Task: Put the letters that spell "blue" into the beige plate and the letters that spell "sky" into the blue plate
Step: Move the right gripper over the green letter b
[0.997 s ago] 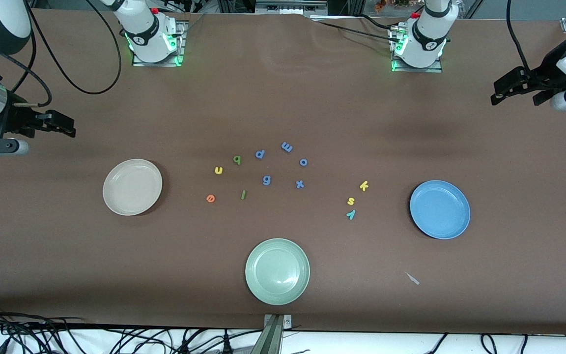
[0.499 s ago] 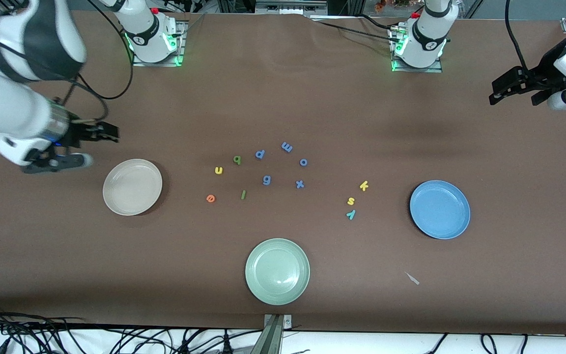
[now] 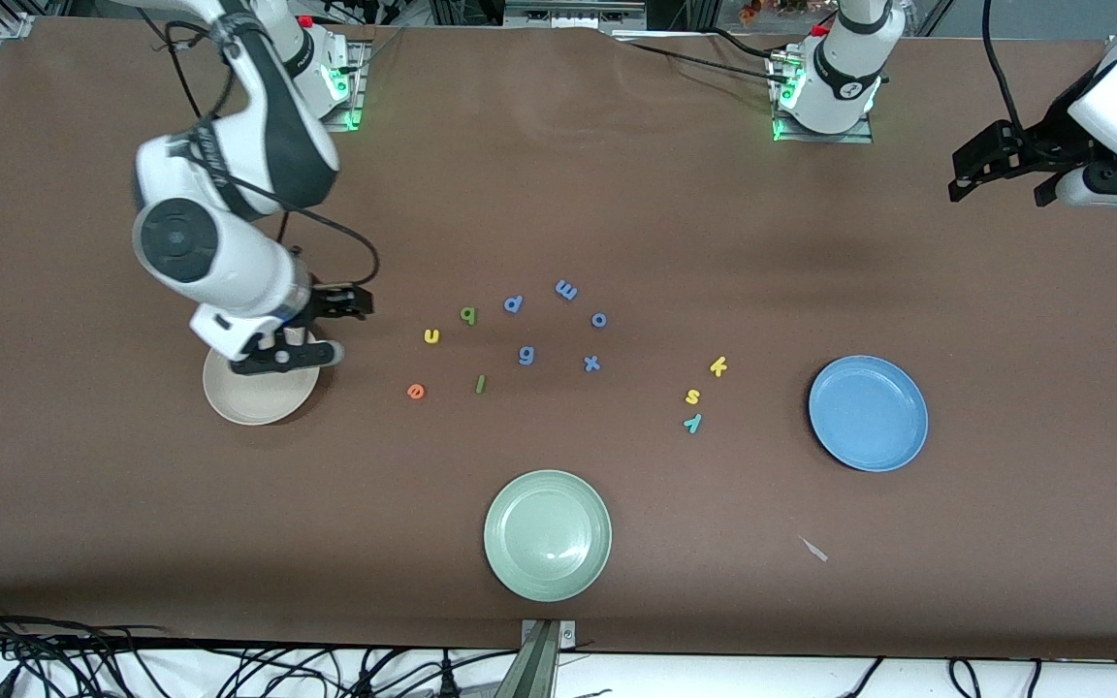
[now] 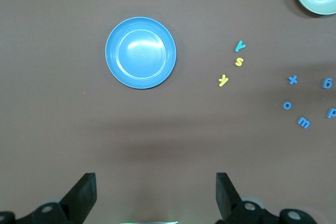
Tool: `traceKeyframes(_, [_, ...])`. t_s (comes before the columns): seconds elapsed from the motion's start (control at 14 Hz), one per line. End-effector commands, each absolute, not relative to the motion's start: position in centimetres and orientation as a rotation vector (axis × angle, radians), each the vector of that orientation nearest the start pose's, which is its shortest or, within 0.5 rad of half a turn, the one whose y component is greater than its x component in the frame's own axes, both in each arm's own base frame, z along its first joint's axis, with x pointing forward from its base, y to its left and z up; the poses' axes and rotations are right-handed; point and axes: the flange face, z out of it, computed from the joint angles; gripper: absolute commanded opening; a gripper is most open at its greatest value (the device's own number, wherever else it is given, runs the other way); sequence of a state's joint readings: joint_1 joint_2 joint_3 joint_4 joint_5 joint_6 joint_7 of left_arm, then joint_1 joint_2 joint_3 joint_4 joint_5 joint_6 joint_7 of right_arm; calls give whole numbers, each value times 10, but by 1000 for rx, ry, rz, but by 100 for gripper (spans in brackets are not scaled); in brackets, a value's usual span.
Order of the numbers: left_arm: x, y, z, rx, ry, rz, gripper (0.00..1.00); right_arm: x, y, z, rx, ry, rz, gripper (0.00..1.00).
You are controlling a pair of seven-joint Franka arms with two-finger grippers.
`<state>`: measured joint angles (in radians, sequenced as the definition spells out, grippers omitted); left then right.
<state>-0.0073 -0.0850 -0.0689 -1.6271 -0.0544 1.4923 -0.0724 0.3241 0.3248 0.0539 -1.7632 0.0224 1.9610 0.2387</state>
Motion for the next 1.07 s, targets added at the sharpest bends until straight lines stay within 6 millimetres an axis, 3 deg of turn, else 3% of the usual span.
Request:
traceKeyframes(0.0, [524, -40, 640, -3194, -11, 82, 100, 557, 260, 344, -3117, -201, 120, 100])
traceKeyframes(0.21, [528, -35, 636, -3172, -23, 91, 100, 528, 308, 299, -3102, -119, 19, 100])
traceKeyframes(0.57, [542, -20, 619, -3159, -63, 145, 100, 499, 355, 231, -3094, -70, -9, 100])
traceKeyframes(0.71, [551, -23, 603, -3171, -56, 183, 100, 484, 357, 213, -3088, -73, -23, 100])
traceKeyframes(0.93, [559, -76, 576, -3161, 68, 244, 100, 474, 351, 193, -3099, -72, 0, 100])
traceKeyframes(1.0, [561, -83, 572, -3160, 87, 240, 100, 473, 350, 191, -3101, -72, 5, 100])
